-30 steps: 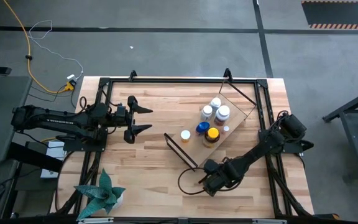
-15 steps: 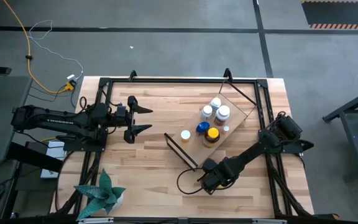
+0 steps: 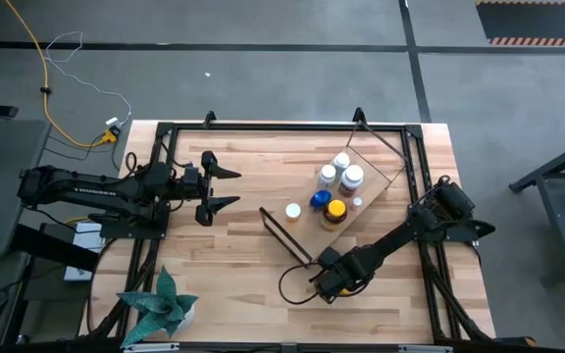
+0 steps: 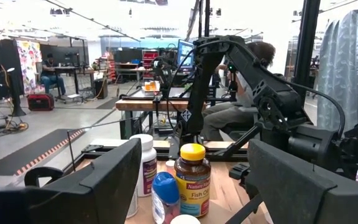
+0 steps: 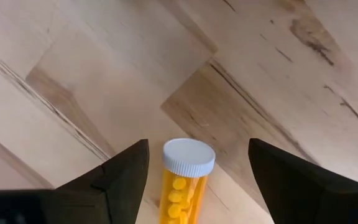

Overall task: Pick and place medicine bottles onto shelf by color
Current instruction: Put the orange pill bottle on the shelf

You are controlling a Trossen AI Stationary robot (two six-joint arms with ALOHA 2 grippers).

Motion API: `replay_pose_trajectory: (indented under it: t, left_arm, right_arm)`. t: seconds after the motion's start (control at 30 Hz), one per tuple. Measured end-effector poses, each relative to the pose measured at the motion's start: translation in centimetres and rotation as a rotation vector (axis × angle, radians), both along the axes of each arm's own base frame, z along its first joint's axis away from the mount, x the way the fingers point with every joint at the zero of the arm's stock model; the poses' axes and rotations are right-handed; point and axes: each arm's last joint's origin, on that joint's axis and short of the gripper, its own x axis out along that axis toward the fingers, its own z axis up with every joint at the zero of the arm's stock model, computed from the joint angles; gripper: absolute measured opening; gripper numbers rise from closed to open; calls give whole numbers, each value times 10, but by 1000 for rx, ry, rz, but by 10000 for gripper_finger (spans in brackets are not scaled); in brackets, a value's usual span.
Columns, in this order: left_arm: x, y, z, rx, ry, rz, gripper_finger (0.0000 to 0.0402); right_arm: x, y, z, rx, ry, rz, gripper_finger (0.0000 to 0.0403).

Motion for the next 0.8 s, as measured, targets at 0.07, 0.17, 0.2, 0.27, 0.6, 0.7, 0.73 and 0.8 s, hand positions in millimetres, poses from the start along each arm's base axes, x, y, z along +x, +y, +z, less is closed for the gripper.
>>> replay_pose_trajectory:
  t: [0.07,0.17,0.2,0.27,0.6,0.7,0.73,0.8]
  left_arm:
    - [0,0,0,0,0,0,282]
    - [0,0,0,0,0,0,282]
    - [0,0,0,0,0,0,282]
    - [0,0,0,0,0,0,282]
    - [0,0,0,0,0,0,282]
    - [0,0,0,0,0,0,282]
    - [0,0,0,0,0,0,282]
    - [0,0,0,0,0,0,282]
  right_arm:
    - [0,0,0,10,6,-4,266]
    - [0,0,0,18,10,-4,266]
    - [0,0,-1,17,11,-4,265]
    - [0,0,-1,17,14,-12,260]
    - [0,0,-1,-6,0,-22,184]
    - [0,0,-1,-5,0,-20,162]
    - [0,0,-1,-6,0,-17,155]
    - [0,0,-1,-7,-1,-3,144]
